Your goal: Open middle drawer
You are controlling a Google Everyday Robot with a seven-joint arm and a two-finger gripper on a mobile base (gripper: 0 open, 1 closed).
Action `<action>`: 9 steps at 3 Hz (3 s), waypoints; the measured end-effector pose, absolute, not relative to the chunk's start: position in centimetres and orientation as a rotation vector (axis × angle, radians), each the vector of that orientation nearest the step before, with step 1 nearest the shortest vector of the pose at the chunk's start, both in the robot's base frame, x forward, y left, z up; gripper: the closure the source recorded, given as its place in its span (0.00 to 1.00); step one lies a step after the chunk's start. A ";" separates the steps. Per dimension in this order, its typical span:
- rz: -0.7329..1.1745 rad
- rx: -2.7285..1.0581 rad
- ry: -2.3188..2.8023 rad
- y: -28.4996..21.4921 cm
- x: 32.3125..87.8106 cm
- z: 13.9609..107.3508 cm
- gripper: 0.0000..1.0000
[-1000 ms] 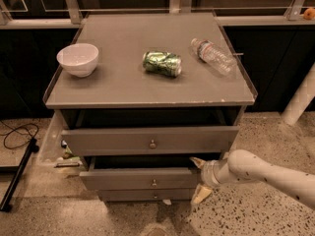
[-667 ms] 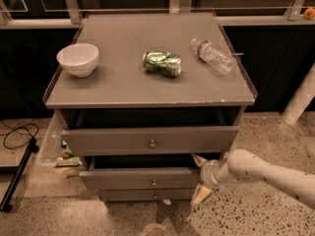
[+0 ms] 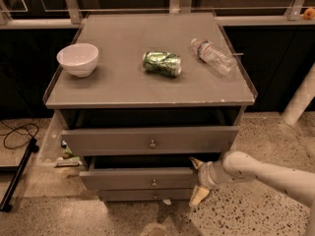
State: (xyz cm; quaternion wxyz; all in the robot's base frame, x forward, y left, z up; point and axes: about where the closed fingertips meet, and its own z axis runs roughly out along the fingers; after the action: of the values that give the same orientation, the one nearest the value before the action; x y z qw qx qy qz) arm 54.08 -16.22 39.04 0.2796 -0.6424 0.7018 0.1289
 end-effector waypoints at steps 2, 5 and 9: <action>0.339 -1.776 1.837 -15.6 52.3 40.5 0.43; 0.339 -1.744 1.828 -18.6 42.9 42.7 0.85; 0.339 -1.745 1.829 -18.6 42.9 42.7 0.00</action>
Offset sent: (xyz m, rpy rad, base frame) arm -0.0416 0.0110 0.0375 -0.0333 -0.0437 0.1158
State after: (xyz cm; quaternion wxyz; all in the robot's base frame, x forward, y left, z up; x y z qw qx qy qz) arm 42.87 -18.56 42.68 0.2915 -0.6545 0.6859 0.1273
